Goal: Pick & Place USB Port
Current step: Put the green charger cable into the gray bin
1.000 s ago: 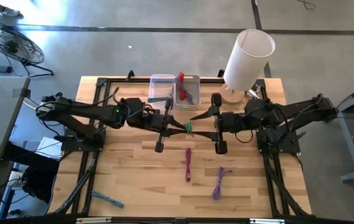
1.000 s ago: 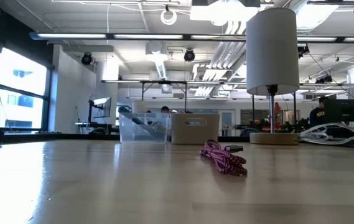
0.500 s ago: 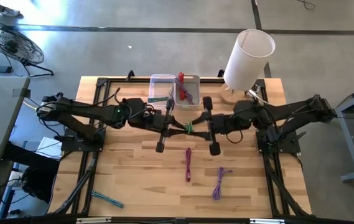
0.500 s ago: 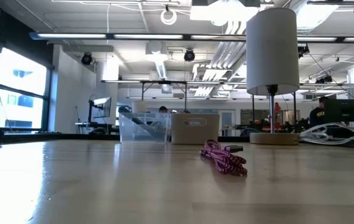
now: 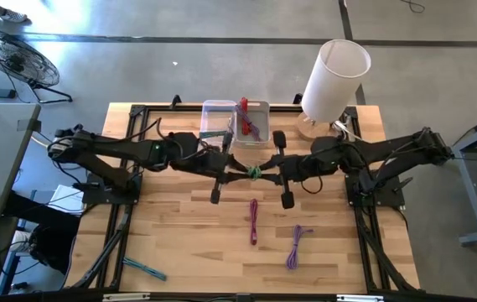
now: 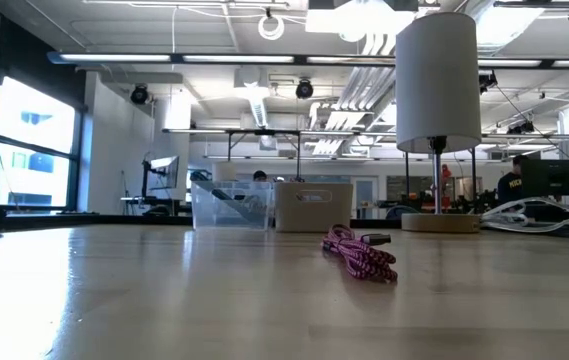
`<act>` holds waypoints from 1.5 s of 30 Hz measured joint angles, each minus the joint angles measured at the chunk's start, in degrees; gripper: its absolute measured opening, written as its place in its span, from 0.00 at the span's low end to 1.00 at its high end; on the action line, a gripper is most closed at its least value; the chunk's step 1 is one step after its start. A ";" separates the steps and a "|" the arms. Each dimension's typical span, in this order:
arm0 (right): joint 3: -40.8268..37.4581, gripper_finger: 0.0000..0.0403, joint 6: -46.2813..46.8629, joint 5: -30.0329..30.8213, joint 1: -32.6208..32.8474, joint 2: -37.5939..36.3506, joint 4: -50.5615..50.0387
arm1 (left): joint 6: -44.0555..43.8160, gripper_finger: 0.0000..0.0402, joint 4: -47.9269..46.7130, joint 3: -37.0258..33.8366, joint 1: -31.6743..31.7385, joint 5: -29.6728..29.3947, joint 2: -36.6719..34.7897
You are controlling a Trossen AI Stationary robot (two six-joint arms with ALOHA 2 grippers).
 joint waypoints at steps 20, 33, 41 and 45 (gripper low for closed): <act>0.35 0.03 18.58 23.71 -8.47 -2.69 -13.23 | -3.91 0.16 -40.52 -0.37 6.24 -14.12 -12.41; 0.24 0.03 31.33 16.18 -19.53 10.61 -10.36 | -3.92 0.16 -61.79 -0.35 6.25 -23.39 -14.93; 0.21 0.03 36.69 20.00 -23.16 17.26 -11.08 | -3.92 0.16 -70.97 -0.39 6.25 -27.23 -14.91; 0.21 0.03 39.50 20.89 -24.94 19.87 -11.10 | -3.94 0.16 -73.37 -0.39 6.25 -28.81 -14.91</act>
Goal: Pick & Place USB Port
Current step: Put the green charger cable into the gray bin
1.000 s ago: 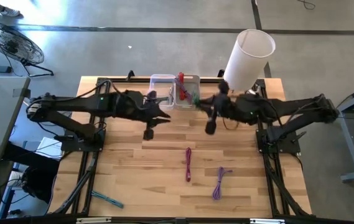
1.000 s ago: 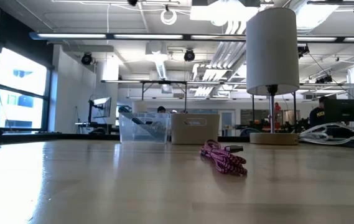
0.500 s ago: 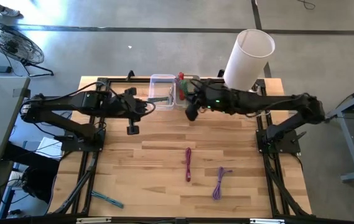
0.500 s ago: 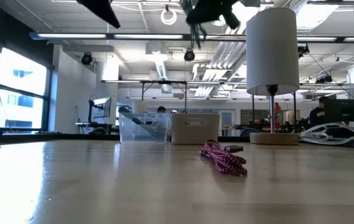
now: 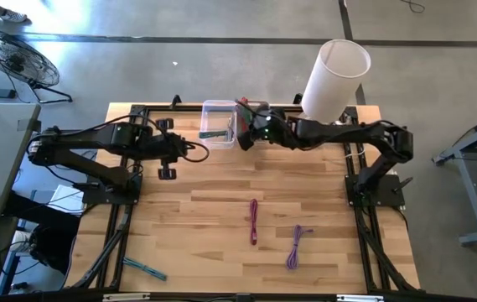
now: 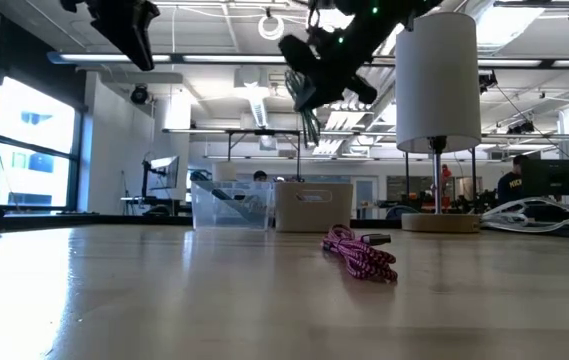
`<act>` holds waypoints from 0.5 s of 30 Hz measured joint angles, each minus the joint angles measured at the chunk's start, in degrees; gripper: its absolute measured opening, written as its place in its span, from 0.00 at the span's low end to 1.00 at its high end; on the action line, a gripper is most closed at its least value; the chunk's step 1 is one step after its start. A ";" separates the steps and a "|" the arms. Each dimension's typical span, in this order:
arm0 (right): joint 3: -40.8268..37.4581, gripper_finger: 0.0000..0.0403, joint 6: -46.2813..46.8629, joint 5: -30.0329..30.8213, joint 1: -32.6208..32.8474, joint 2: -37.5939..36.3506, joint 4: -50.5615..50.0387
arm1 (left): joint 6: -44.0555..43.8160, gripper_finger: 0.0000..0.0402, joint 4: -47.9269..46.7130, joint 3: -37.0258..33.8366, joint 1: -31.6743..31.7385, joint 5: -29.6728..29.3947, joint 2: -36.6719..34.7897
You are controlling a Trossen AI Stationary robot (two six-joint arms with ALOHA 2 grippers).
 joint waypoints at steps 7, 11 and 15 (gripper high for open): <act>0.02 0.03 3.81 -0.14 -4.14 3.30 -1.18 | 0.86 0.16 -3.19 0.00 0.00 1.24 0.00; 0.00 0.03 6.58 -2.07 -5.78 5.05 -2.60 | 0.96 0.16 -4.73 0.00 0.00 1.35 0.00; 0.00 0.03 7.16 -2.18 -6.31 6.47 -2.57 | 1.09 0.16 -5.90 0.00 0.00 1.35 0.00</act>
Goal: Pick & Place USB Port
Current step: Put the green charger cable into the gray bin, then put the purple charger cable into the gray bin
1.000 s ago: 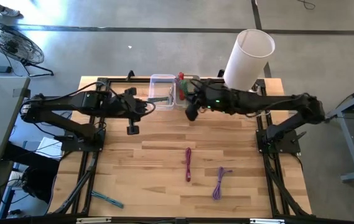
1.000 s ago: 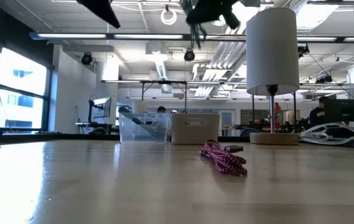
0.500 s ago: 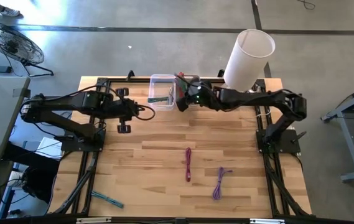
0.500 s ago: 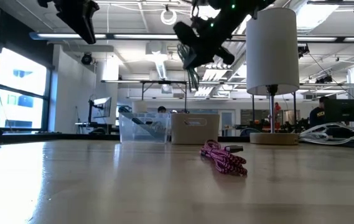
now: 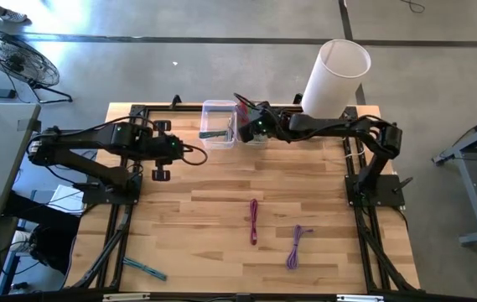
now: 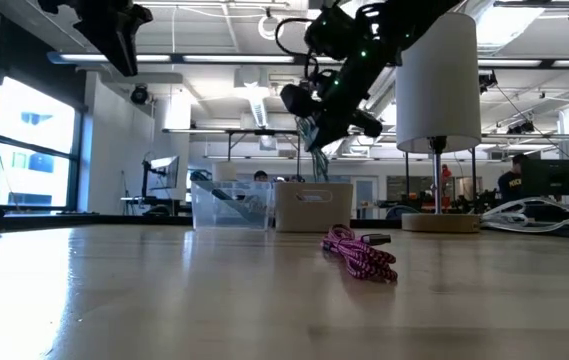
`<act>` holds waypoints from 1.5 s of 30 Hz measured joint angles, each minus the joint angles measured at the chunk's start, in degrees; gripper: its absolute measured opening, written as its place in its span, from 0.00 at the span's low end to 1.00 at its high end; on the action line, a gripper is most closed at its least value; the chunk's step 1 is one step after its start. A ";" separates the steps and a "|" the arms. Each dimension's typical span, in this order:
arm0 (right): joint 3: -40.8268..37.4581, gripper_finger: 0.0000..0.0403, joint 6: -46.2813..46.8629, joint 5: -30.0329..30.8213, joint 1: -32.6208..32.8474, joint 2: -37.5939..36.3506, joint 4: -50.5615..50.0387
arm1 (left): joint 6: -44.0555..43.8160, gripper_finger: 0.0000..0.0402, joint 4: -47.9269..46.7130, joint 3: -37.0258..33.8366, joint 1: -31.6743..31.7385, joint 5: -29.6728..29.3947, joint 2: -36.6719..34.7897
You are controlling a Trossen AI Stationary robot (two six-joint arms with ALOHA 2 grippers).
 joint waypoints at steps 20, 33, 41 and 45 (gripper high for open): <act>0.02 0.38 0.98 -6.97 -4.12 1.88 -0.08 | 0.02 0.16 1.16 -9.07 0.00 1.42 0.02; 0.06 0.49 -15.51 -43.45 6.13 -2.32 0.11 | 4.99 0.16 1.35 -9.11 0.00 4.19 0.02; 0.04 0.49 -1.72 -42.94 19.14 -10.80 -27.34 | 7.39 0.16 2.52 -9.11 0.00 4.07 0.02; 0.04 0.49 17.75 -40.09 24.50 -13.15 -32.13 | 9.04 0.16 5.67 -9.11 0.00 4.22 0.00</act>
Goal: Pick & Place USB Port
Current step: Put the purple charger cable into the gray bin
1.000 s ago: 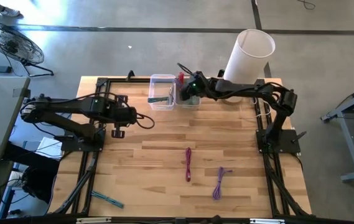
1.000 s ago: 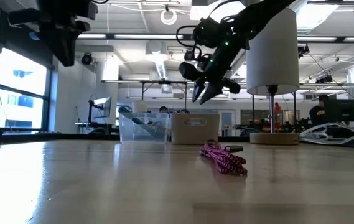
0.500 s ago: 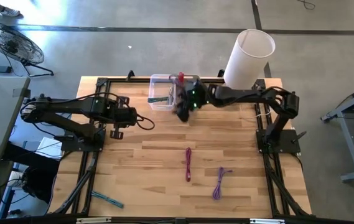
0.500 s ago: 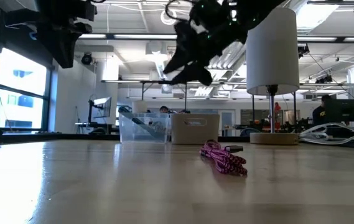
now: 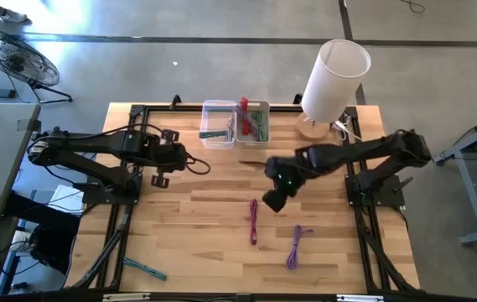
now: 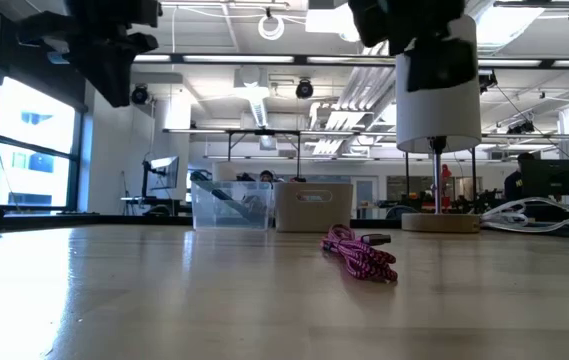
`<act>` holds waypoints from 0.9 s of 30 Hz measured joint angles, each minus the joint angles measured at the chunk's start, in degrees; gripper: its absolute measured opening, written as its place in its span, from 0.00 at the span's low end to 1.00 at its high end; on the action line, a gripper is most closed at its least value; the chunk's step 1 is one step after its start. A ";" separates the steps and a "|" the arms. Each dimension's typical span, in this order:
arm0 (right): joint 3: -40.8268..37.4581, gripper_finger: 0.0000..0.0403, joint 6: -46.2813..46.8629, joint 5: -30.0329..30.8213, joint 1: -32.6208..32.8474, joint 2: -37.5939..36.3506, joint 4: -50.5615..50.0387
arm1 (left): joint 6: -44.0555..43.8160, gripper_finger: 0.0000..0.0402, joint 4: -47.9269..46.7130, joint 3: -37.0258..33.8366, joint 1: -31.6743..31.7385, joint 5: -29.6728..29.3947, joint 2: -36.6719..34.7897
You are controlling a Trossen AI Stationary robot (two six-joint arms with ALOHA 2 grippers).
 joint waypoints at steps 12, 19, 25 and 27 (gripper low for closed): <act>-0.04 0.49 40.06 8.05 18.65 3.38 -8.19 | 0.01 0.16 6.12 -0.02 0.00 0.27 0.00; -0.07 0.49 56.91 7.02 27.21 5.59 -10.54 | 1.42 0.16 9.40 -0.02 0.00 0.27 0.00; -0.05 0.49 62.55 5.14 31.17 9.01 -5.30 | 1.72 0.16 9.76 -0.02 0.00 -0.47 0.24; -0.02 0.49 62.54 4.34 31.41 10.98 -4.64 | 1.72 0.16 9.72 -0.02 0.00 -1.22 0.41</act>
